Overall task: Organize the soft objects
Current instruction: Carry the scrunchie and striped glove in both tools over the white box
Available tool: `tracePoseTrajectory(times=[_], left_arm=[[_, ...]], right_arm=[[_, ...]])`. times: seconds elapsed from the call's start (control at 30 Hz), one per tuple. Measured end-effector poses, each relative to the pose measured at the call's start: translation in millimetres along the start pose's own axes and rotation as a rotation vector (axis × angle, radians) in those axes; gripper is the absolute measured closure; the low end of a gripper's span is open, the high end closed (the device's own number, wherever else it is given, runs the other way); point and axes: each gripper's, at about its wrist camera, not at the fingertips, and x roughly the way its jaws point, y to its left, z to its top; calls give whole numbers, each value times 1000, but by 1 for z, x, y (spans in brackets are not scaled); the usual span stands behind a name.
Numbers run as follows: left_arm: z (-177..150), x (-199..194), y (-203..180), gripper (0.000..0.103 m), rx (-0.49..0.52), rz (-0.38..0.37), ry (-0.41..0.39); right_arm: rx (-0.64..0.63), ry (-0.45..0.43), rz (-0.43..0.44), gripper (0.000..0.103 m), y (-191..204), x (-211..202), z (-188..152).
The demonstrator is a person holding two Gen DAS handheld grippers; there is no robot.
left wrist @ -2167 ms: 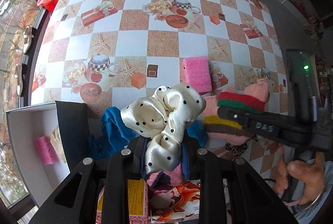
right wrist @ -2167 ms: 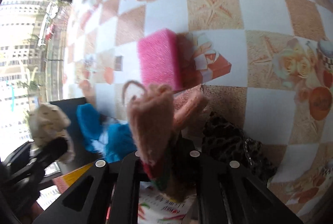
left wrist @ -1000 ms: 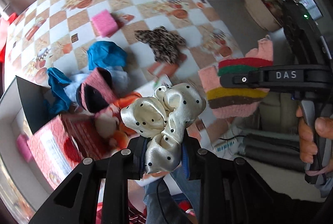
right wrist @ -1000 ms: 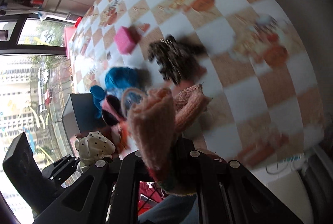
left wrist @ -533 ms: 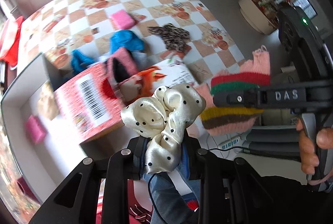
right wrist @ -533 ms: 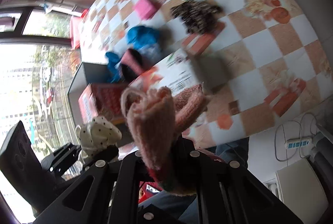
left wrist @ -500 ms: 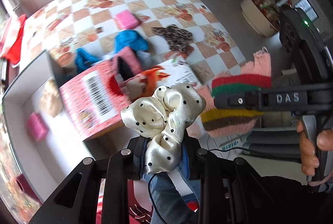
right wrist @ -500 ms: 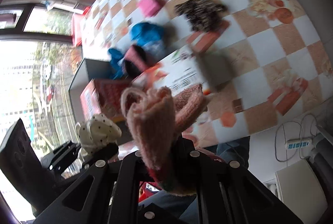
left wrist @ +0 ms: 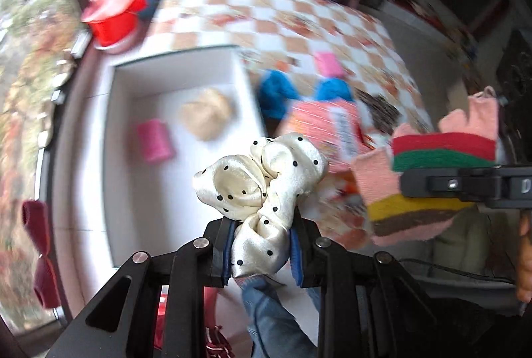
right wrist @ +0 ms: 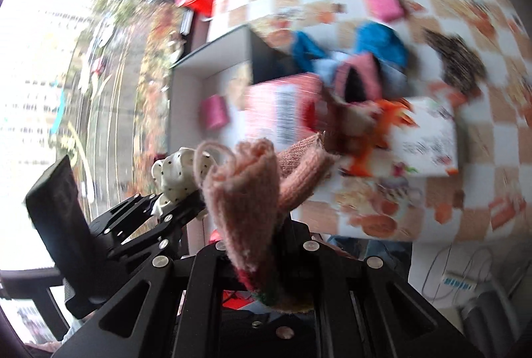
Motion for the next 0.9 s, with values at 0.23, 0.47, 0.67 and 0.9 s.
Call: tracePoseTrajectory(times=[0.23, 0.47, 0.67, 0.9], left_arm=[[-14, -5, 54, 74, -150, 65, -17], [-24, 4, 84, 74, -233, 92, -8], [-24, 7, 96, 74, -273, 99, -12], [-23, 13, 101, 74, -286, 112, -3]], right_arm=[[-134, 52, 9, 91, 59, 24, 21], [-234, 115, 8, 91, 104, 59, 31], [-269, 155, -13, 91, 121, 84, 37], [-267, 156, -38, 91, 121, 91, 45]])
